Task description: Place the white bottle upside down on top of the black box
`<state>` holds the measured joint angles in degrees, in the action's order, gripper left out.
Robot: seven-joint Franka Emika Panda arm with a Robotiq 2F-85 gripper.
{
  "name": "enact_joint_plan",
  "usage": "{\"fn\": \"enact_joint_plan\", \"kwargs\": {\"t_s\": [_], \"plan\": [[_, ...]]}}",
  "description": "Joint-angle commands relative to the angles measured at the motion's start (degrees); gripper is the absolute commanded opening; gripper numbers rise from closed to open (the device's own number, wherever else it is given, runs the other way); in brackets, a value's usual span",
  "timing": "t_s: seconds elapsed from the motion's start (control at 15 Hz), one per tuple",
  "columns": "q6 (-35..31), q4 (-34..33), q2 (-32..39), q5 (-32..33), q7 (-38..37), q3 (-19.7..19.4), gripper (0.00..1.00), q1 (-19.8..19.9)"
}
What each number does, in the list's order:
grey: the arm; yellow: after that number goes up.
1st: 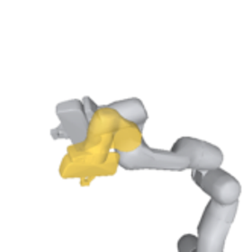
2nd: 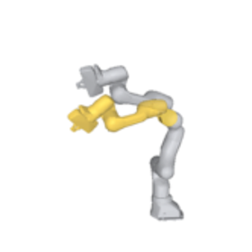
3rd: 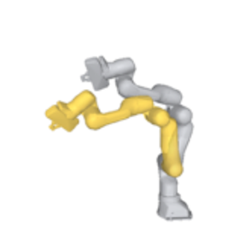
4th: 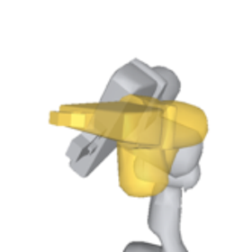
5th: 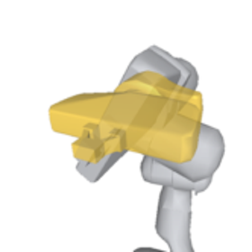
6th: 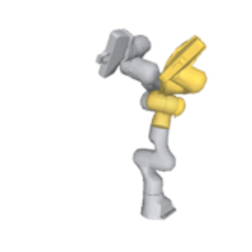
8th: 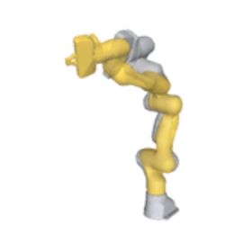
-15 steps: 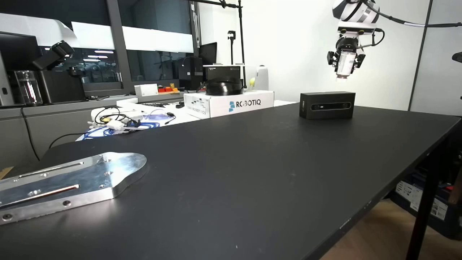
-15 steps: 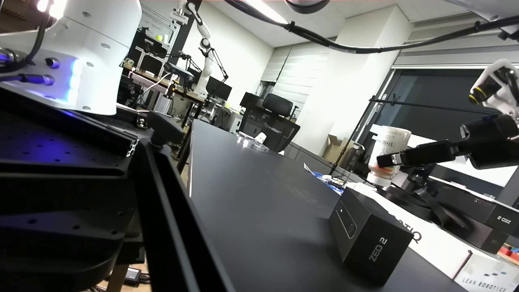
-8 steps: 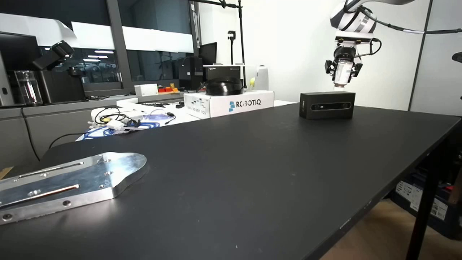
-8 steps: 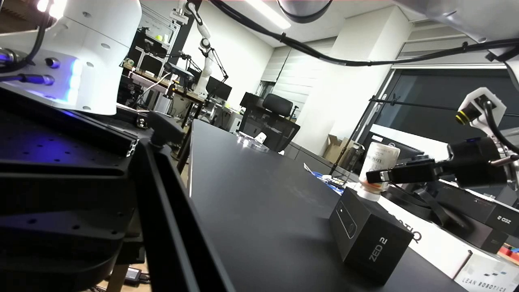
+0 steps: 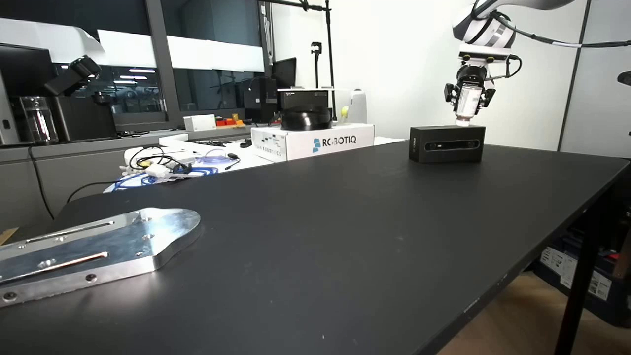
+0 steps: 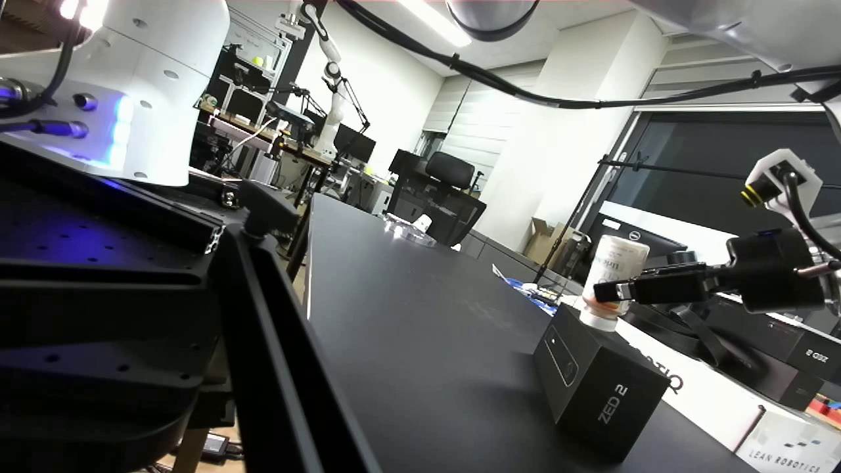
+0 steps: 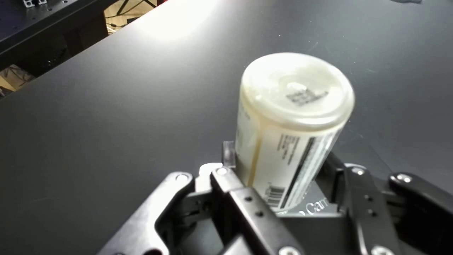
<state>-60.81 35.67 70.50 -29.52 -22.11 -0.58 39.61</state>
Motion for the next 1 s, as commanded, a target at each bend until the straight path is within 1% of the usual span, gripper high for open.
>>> {"fn": "enact_joint_plan", "kwargs": {"t_s": [0.0, 0.2, 0.27, 0.33, 0.53, 0.6, 0.93], "plan": [[1.6, -4.3, 2.1, -0.4, -2.0, 1.3, 0.31, 1.0], [1.6, -4.5, 2.3, -0.6, -2.5, 1.5, 0.31, 1.2], [1.6, -4.6, 2.4, -0.6, -2.7, 1.5, 0.81, 1.3], [1.8, -4.6, 2.4, -0.6, -2.7, 1.6, 0.81, 1.4], [2.3, -5.0, 2.3, -0.7, -2.7, 2.0, 0.99, 1.6], [2.6, -5.1, 2.3, -0.7, -2.7, 2.1, 1.00, 1.6], [4.6, -6.6, 1.7, -1.0, -2.7, 3.0, 1.00, 1.9]]}}
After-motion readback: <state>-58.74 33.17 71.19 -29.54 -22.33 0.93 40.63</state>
